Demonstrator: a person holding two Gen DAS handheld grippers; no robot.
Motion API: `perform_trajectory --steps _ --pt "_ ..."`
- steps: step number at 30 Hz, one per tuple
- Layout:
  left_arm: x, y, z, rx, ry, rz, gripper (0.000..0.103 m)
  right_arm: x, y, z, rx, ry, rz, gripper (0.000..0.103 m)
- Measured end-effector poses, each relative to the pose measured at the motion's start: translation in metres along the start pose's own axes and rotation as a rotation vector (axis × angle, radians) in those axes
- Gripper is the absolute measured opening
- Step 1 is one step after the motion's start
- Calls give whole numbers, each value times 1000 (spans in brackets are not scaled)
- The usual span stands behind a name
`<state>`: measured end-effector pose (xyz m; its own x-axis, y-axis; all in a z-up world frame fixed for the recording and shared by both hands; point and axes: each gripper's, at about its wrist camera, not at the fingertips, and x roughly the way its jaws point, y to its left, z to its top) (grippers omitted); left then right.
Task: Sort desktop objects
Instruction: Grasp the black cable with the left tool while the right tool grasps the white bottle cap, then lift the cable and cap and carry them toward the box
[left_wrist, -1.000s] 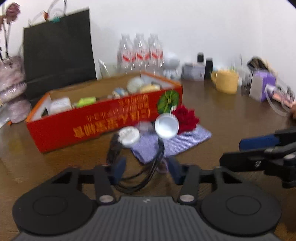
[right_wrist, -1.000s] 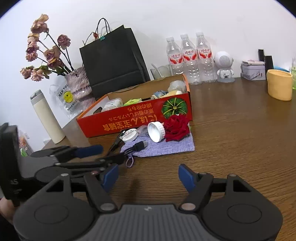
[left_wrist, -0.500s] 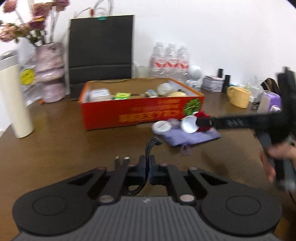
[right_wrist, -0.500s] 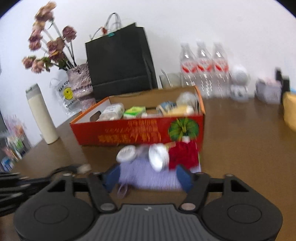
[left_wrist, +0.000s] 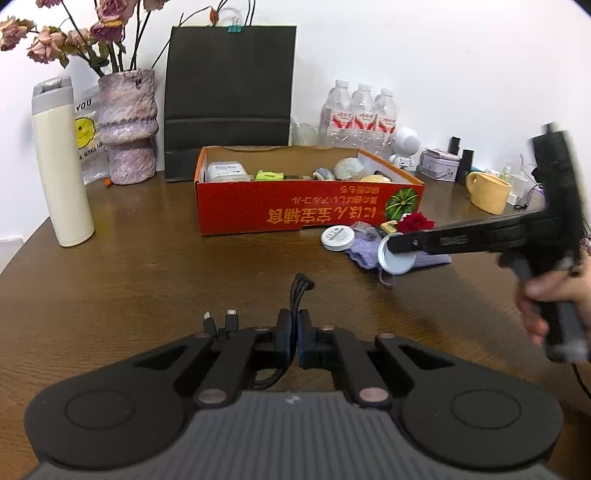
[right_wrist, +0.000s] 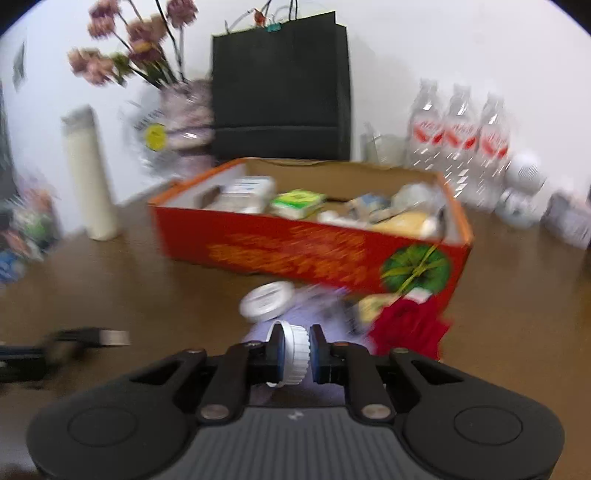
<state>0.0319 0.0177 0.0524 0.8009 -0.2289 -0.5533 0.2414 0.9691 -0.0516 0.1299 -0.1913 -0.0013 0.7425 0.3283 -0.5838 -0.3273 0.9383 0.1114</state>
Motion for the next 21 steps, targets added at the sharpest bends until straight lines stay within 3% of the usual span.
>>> perform_trajectory --steps 4,8,12,14,17,18,20,21 --pt "-12 -15 -14 63 15 -44 5 -39 -3 -20 205 33 183 13" --pt "-23 -32 -32 92 51 -73 5 -56 1 -56 322 118 233 13" --pt "-38 -42 -46 113 65 -87 6 -76 12 -80 352 151 283 17" --pt "-39 -43 -51 101 90 -80 7 -81 18 -86 335 160 241 19" --pt "-42 -43 -56 95 102 -80 9 -92 26 -86 258 131 138 45" --pt "-42 -44 -56 95 105 -76 11 -96 30 -85 228 113 113 59" --pt "-41 -44 -54 93 105 -74 16 -106 40 -83 145 72 87 65" --pt "-40 -43 -52 92 103 -75 26 -110 45 -84 102 58 87 68"
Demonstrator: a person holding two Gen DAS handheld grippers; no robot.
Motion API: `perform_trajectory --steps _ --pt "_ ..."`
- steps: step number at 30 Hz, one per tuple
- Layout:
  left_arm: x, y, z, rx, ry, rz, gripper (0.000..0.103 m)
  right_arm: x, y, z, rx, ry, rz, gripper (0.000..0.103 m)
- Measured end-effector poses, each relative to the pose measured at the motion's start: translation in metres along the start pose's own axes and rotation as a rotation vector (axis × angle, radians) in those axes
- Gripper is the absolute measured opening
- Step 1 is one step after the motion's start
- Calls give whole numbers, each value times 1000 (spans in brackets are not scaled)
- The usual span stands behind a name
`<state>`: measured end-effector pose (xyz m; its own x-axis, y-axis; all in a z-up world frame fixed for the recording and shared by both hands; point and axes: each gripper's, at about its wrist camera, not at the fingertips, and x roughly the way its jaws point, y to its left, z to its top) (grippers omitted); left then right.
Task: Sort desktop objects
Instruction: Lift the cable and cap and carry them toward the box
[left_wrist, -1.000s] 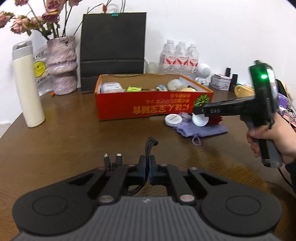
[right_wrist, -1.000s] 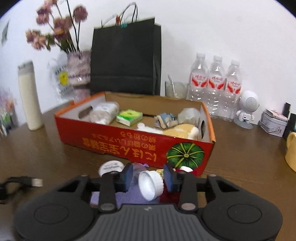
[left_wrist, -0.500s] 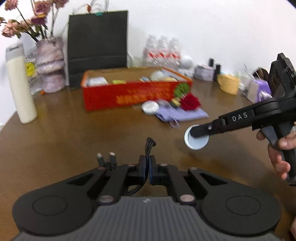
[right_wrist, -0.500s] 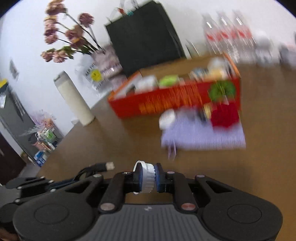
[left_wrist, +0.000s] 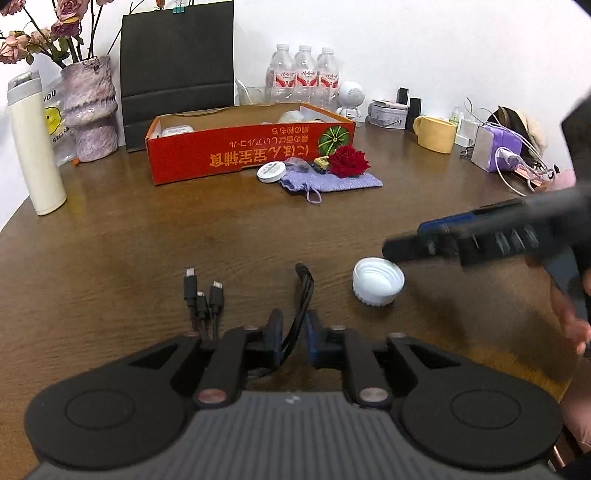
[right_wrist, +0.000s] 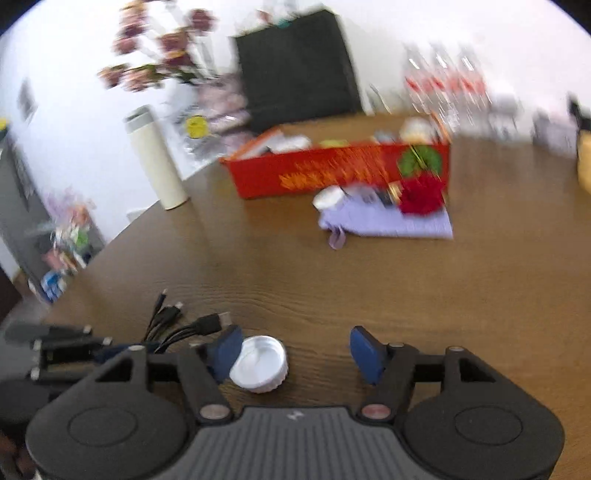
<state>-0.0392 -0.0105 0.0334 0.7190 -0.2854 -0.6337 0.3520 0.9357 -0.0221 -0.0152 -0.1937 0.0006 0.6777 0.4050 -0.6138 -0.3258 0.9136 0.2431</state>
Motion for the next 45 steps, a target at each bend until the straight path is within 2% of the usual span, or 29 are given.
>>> perform_trajectory --steps 1,5,6,7,8,11,13,14,17,23,30,36,39,45 --pt "3 1 2 -4 2 -3 38 -2 6 -2 -45 -3 6 72" --pt "15 0 4 -9 36 -21 39 4 27 -11 -183 8 -24 72" --pt "18 1 4 -11 45 -27 32 8 30 -12 -204 19 -35 72" --pt "19 2 3 -12 41 -29 19 11 33 -13 -217 24 -39 69" --pt "19 3 3 -14 44 -31 12 13 35 -14 -223 26 -36 69" --pt "16 9 3 -52 23 -23 8 20 39 -14 -234 36 -25 57" --pt "10 13 5 -72 -12 -2 5 24 39 -15 -233 36 -38 41" --pt "7 14 6 -83 -28 3 5 25 39 -15 -235 32 -44 39" --pt "-6 17 12 -109 -93 40 4 23 35 -12 -213 4 -39 39" --pt "-42 22 26 -173 -246 77 4 -12 36 0 -178 -142 -41 39" --pt "-69 21 34 -199 -327 56 3 -44 39 7 -155 -248 -59 39" --pt "-57 21 50 -179 -342 28 3 -43 35 21 -153 -276 -70 39" --pt "-45 24 70 -160 -368 31 3 -37 30 36 -153 -287 -81 39" --pt "-13 46 121 -195 -410 4 3 -18 14 76 -149 -312 -101 39"
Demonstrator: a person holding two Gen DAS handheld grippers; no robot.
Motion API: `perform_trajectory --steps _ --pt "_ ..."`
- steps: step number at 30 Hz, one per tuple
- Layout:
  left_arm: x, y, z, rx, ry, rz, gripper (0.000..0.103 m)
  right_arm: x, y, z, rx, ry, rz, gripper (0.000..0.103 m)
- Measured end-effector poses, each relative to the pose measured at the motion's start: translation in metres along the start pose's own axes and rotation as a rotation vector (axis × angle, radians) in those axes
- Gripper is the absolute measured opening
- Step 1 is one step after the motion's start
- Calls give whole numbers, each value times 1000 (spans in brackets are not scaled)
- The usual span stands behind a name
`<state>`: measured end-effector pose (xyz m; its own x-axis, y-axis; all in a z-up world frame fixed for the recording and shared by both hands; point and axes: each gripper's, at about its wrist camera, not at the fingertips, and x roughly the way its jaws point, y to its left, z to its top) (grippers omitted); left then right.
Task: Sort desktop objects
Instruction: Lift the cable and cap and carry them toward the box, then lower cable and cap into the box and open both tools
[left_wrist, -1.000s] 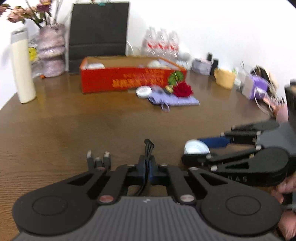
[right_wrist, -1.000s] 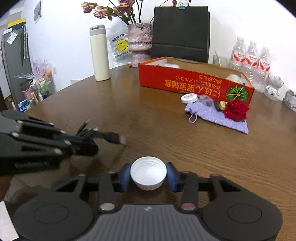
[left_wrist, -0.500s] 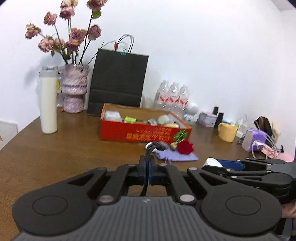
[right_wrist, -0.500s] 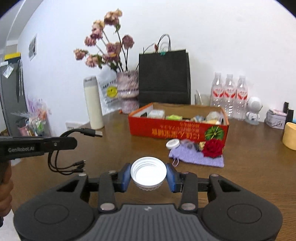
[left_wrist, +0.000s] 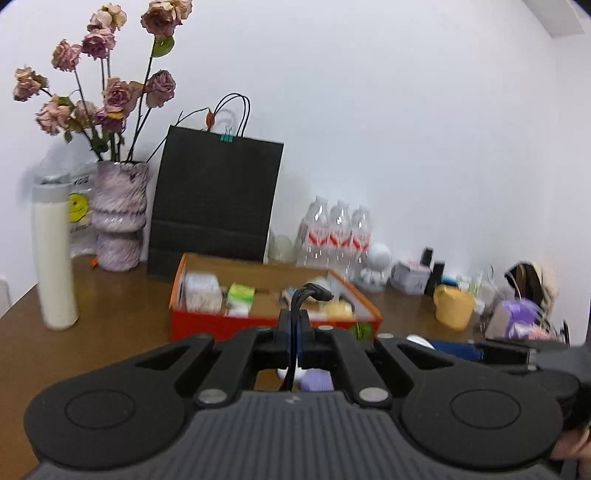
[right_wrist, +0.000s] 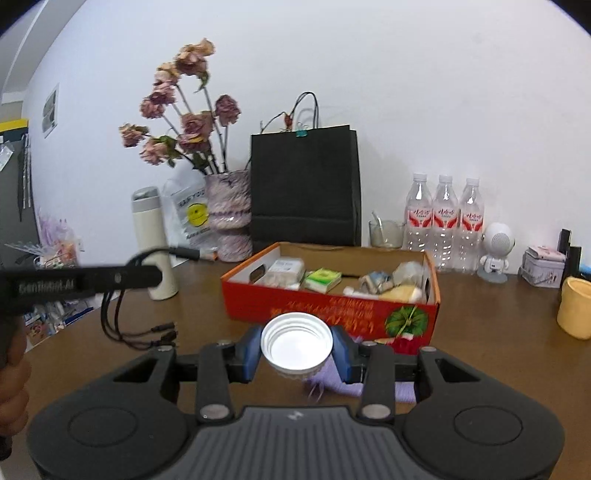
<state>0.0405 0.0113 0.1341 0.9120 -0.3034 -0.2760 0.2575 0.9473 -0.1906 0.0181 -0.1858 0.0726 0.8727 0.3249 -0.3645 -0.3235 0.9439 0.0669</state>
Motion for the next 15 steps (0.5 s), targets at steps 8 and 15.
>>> perform_trajectory --steps 8,15 --pt "93 19 47 -42 -5 26 3 71 -52 62 109 -20 9 39" --pt "165 25 62 18 -12 117 3 145 -90 104 154 -11 -30 39"
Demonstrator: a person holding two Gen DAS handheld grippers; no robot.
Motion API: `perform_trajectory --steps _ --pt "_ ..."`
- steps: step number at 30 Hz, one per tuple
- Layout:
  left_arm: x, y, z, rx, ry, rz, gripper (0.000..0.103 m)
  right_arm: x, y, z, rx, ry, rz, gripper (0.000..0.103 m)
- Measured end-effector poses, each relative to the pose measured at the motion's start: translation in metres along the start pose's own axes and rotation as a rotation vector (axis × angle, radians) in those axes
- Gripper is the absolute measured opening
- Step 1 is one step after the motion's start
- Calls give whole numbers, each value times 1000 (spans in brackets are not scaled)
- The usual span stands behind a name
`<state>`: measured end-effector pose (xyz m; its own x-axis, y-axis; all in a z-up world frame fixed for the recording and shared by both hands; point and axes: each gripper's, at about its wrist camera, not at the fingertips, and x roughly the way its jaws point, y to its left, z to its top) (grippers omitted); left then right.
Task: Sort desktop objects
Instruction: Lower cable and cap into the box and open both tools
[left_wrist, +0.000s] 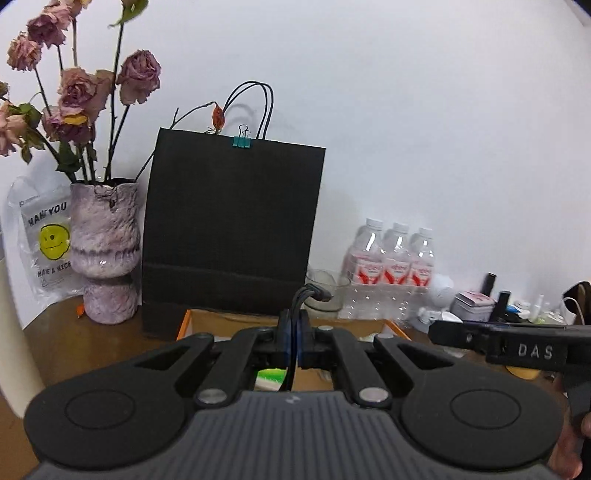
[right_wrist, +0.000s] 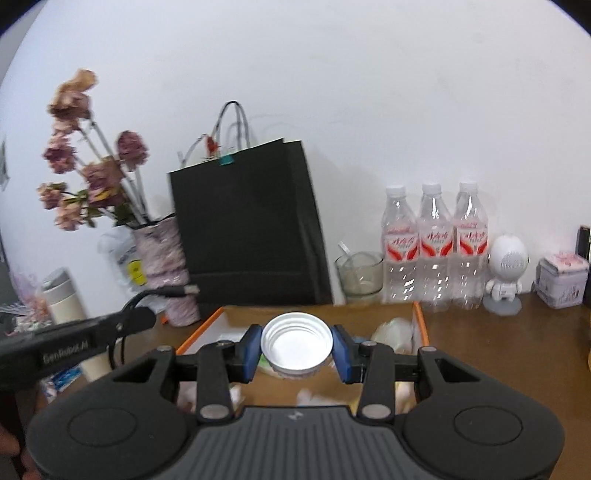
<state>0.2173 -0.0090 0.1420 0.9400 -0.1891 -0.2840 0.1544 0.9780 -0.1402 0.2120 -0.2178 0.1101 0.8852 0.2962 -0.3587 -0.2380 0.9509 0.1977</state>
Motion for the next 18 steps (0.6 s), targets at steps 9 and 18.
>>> perform_trajectory --steps 9,18 --pt "104 7 18 -59 213 -15 4 102 -19 41 -37 179 -32 39" --pt "204 12 -11 -60 524 43 6 216 -48 35 38 573 -74 39"
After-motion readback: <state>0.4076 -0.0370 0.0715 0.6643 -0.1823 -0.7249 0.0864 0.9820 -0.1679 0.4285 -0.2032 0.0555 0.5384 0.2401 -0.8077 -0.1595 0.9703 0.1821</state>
